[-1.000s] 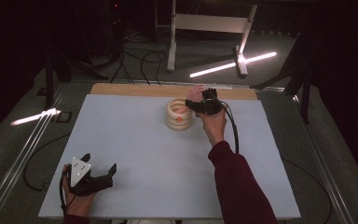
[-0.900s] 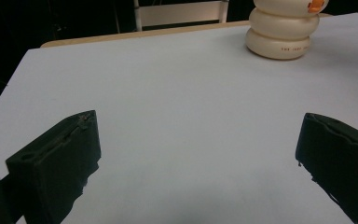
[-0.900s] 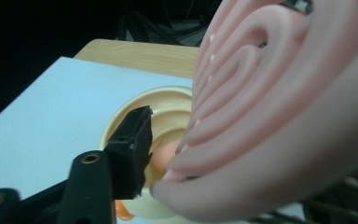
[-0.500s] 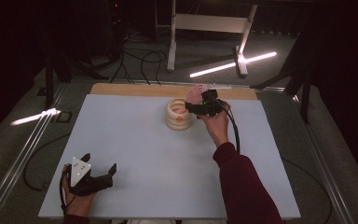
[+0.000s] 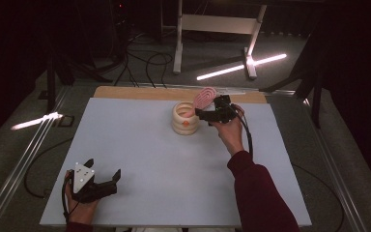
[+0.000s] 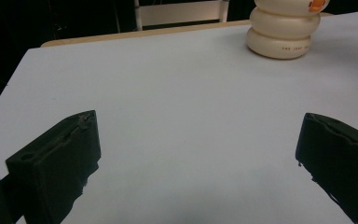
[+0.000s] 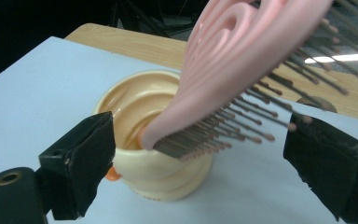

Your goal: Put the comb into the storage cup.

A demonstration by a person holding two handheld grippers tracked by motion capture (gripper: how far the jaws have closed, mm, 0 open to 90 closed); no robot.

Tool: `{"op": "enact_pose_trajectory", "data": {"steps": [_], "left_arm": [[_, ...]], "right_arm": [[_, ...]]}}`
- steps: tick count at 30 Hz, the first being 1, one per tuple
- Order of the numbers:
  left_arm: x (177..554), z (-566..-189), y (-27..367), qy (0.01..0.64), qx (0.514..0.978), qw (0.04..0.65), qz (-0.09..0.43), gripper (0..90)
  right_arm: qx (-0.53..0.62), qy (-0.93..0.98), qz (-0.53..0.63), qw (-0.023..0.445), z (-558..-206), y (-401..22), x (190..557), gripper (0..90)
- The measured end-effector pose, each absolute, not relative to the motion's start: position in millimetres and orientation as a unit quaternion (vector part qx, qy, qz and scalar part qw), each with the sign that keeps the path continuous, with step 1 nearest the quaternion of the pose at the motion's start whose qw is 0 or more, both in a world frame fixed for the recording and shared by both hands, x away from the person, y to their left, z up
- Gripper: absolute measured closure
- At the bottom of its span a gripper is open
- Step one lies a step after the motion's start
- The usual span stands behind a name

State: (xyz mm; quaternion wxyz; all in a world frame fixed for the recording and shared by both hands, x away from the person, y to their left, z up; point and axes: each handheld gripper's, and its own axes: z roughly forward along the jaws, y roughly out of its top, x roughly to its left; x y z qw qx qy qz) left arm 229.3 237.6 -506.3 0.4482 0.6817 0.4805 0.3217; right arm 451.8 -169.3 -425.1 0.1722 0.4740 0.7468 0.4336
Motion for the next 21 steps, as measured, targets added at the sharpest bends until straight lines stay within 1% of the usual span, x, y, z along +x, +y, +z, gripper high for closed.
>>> {"op": "enact_pose_trajectory", "data": {"steps": [4,6,21], "left_arm": [[229,-506,238,0.481,0.681,0.448,0.322,0.5],[229,-507,237,0.481,0.681,0.448,0.322,0.5],[230,-507,237,0.482,0.68,0.447,0.324,0.4]], "right_arm": [[0.469,0.751,0.43,0.176,-425,-171,449,9.0],[0.454,0.762,0.421,0.189,-425,-172,445,9.0],[0.413,0.784,0.404,0.226,-421,-175,420,9.0]]}}
